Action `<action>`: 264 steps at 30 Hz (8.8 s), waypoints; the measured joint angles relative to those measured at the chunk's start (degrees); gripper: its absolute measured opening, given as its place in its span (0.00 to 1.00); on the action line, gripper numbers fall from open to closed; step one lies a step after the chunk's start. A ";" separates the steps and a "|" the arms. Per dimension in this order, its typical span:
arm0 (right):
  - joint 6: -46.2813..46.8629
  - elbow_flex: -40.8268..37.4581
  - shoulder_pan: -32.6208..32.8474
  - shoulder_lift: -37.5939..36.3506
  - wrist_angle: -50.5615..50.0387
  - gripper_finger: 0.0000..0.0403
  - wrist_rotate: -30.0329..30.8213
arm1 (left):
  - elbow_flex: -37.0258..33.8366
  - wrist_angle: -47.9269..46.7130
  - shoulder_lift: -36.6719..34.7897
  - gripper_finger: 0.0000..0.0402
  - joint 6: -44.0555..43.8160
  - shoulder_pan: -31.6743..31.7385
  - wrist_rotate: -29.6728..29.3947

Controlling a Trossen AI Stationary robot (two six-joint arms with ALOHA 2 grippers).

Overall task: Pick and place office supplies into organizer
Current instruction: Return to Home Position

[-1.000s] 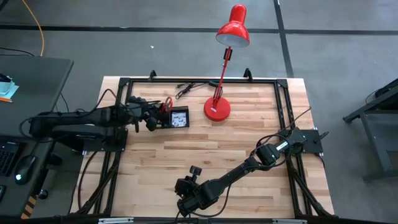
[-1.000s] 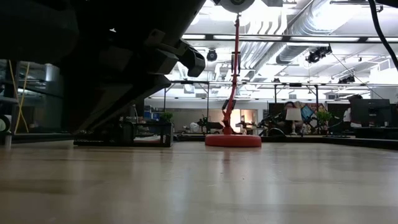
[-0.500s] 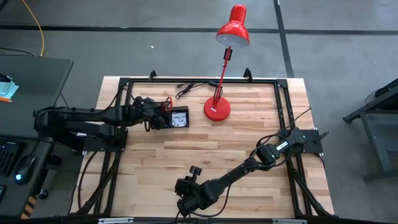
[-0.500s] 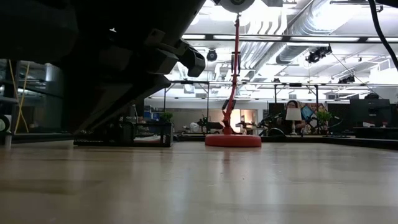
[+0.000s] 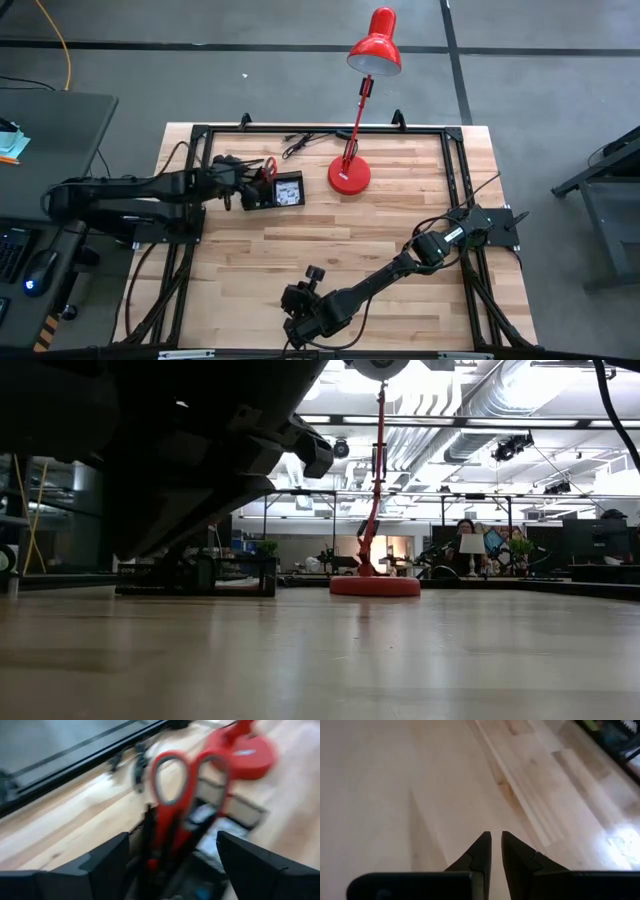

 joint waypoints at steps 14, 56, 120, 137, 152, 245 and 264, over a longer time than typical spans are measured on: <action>-14.29 0.00 1.91 0.00 12.77 0.12 2.02 | -0.47 0.77 -27.40 0.84 12.30 -22.29 9.39; -37.70 -0.28 -9.25 2.22 46.35 0.12 -22.30 | -23.96 25.88 -33.04 0.84 19.47 -77.74 -37.00; -34.71 -131.28 -2.13 -95.95 94.88 0.13 -7.66 | -23.93 24.70 -33.50 0.84 15.38 -77.58 -42.78; -37.26 -131.60 -6.33 -122.46 70.53 0.13 -9.71 | -17.31 12.69 -45.02 0.84 21.08 -54.40 -17.37; -42.74 -130.96 -6.31 -149.24 48.40 0.13 -6.49 | -16.85 7.98 -45.11 0.84 16.04 -42.17 -9.52; -35.90 -129.90 -6.11 -149.20 43.91 0.13 5.52 | -18.65 3.47 -43.86 0.84 4.39 -30.47 -11.25; -35.92 -129.90 -6.11 -149.22 43.91 0.13 5.50 | -18.71 3.45 -41.94 0.84 4.36 -30.86 -10.97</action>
